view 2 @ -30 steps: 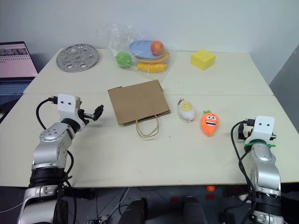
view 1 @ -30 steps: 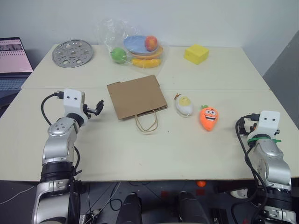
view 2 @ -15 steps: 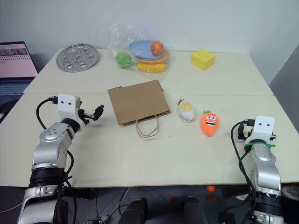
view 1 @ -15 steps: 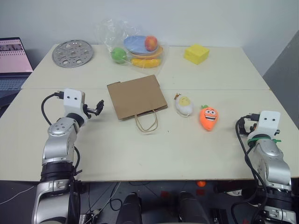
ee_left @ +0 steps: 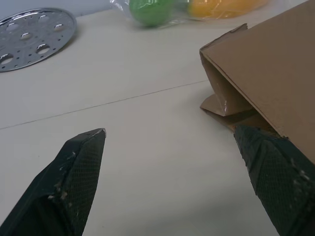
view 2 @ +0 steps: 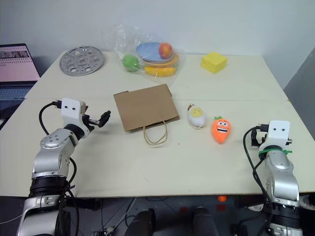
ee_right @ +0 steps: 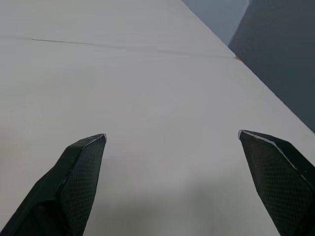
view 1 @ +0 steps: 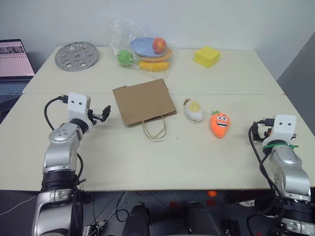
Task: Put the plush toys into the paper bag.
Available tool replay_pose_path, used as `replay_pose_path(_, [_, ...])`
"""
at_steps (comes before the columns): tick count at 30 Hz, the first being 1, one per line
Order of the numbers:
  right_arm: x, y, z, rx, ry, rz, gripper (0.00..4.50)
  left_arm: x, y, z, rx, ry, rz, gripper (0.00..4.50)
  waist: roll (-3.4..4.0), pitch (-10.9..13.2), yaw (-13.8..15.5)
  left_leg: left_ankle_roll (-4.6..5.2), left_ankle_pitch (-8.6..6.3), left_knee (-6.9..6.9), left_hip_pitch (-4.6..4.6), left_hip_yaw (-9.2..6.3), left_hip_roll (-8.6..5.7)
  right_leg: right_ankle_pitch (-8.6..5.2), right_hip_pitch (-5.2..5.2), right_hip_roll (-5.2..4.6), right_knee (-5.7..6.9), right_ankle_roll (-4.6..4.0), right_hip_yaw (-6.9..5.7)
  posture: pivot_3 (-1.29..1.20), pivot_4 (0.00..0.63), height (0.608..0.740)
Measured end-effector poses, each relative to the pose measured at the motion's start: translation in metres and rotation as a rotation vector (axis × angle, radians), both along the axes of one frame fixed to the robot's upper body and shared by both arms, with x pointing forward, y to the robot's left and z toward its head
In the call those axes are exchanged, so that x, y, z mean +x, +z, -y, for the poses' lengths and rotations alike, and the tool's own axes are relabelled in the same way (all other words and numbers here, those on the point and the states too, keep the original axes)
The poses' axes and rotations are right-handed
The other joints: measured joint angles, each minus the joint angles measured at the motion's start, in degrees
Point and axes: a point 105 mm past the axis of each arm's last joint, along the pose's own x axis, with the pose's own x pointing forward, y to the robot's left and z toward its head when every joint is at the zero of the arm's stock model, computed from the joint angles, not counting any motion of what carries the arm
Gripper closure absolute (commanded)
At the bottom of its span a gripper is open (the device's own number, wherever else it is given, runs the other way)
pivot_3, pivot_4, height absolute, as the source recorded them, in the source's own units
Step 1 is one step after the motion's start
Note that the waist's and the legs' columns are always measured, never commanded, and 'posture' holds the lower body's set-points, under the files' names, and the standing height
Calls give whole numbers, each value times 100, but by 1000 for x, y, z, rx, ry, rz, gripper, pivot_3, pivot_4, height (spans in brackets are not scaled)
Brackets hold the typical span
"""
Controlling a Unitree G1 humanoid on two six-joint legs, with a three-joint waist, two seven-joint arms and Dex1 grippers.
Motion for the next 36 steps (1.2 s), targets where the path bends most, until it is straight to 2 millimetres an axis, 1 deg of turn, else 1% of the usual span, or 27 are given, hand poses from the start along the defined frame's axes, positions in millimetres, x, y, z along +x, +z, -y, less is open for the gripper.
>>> replay_pose_path(2, [1,13,-16,3,136,19,0,-6,16,12,48,-124,21,48,1,1,-2,0,0,-3,0,0,0,-1,1,0,-3,0,0,0,150,740])
replay_pose_path(3, [0,20,-28,13,236,25,0,-10,23,22,80,-207,23,48,2,2,-4,0,0,-6,0,1,0,-4,2,-1,-7,4,0,0,150,740])
replay_pose_path(4, [-5,31,-47,38,400,22,0,-19,29,41,142,-346,13,48,5,4,-6,-1,-1,-7,-1,1,1,-7,2,-1,-10,4,0,0,150,740])
replay_pose_path(5, [-8,37,-57,37,478,22,0,-23,32,52,167,-416,10,48,6,3,-6,-1,-1,-10,-2,1,1,-6,4,-1,-15,3,1,0,150,740])
replay_pose_path(6, [-14,46,-71,39,584,23,0,-30,34,67,195,-511,6,48,6,3,-2,-1,-1,-10,-2,1,1,-6,6,-1,-15,4,0,0,150,740])
replay_pose_path(7, [-21,54,-86,34,694,20,0,-38,34,85,225,-619,-1,48,5,3,9,0,-1,-10,-2,1,1,-7,6,-1,-20,4,-1,0,150,740])
replay_pose_path(8, [-26,56,-94,34,752,12,0,-44,32,96,261,-688,-9,48,5,3,17,0,-1,-10,-4,0,2,-7,6,-1,-22,5,-2,0,150,740])
replay_pose_path(9, [-32,56,-104,30,827,-16,0,-53,26,109,332,-789,-31,48,4,3,20,0,-2,-10,-6,1,2,-8,6,-1,-26,5,-1,0,150,740])
replay_pose_path(11, [-41,52,-117,22,913,-59,0,-66,17,125,422,-917,-47,48,4,3,23,0,-2,-10,-8,3,2,-10,5,-1,-30,2,0,0,150,740])
replay_pose_path(12, [-45,49,-123,0,947,-87,0,-70,11,132,470,-973,-52,48,5,3,30,0,-2,-9,-8,4,1,-11,4,-1,-30,1,1,0,150,740])
replay_pose_path(15, [-48,47,-129,-13,978,-98,0,-73,2,141,557,-1038,-43,48,3,4,41,1,-1,-5,-11,5,2,-14,2,-1,-30,6,2,0,150,740])
replay_pose_path(18, [-49,46,-133,0,974,-88,0,-68,-8,146,681,-1058,-2,48,4,4,50,1,-1,-3,-12,6,2,-14,2,-1,-32,6,3,0,150,740])
replay_pose_path(22, [-52,44,-139,12,955,-65,0,-60,-36,153,781,-1059,15,48,3,4,65,1,-2,-4,-20,3,2,-12,-3,-1,-31,6,1,0,150,740])
replay_pose_path(24, [-55,42,-140,14,942,-66,0,-58,-44,157,791,-1064,25,48,2,4,76,1,-2,-4,-24,2,2,-11,-5,0,-31,6,-1,0,150,740])
replay_pose_path(25, [-56,41,-139,16,935,-70,0,-58,-45,158,790,-1069,34,48,2,4,80,1,-2,-4,-24,1,2,-11,-5,0,-31,6,-2,0,150,740])
replay_pose_path(28, [-57,40,-139,19,914,-74,0,-57,-44,163,797,-1084,74,623,2,4,84,1,-1,-1,-23,1,1,-11,-5,0,-29,7,-1,0,150,740])
replay_pose_path(34, [-57,42,-137,13,896,-61,0,-56,-45,163,807,-1095,96,2517,2,4,86,1,-1,2,-22,1,2,-11,-3,0,-28,7,-1,0,150,740])
replay_pose_path(35, [-56,42,-137,13,894,-61,0,-55,-44,163,808,-1093,98,2745,2,4,88,1,-1,2,-22,1,2,-11,-3,0,-28,7,-1,0,150,740])
replay_pose_path(36, [-56,42,-136,15,891,-59,0,-54,-44,163,811,-1091,103,3104,2,4,90,1,-1,2,-22,1,2,-11,-3,0,-27,7,-1,0,150,740])
